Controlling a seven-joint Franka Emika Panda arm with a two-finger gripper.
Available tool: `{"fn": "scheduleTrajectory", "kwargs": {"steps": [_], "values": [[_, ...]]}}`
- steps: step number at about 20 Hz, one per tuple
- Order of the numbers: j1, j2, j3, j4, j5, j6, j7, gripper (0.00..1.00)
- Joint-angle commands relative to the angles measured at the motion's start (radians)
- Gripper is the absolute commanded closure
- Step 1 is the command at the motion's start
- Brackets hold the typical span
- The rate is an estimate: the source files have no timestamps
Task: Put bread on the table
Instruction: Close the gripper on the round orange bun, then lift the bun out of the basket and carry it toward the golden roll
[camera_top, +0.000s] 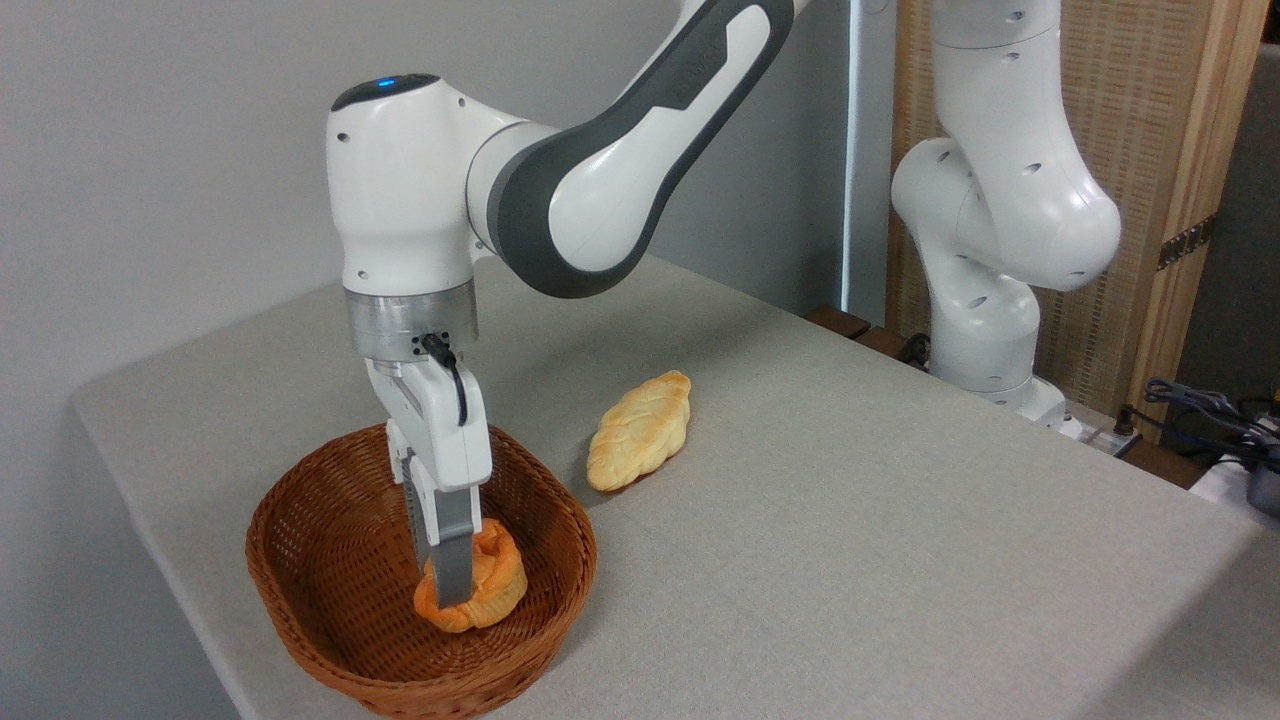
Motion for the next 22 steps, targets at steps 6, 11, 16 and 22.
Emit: {"fn": "scheduleTrajectory", "kwargs": {"steps": [6, 11, 16, 22], "values": [[0.010, -0.091, 0.016, 0.009, -0.084, -0.015, -0.142, 0.58], [0.013, -0.161, 0.033, 0.009, -0.089, -0.150, -0.136, 0.57], [0.013, -0.218, 0.032, 0.002, -0.092, -0.360, -0.124, 0.55], [0.012, -0.285, 0.032, -0.090, -0.095, -0.488, -0.075, 0.51]]}}
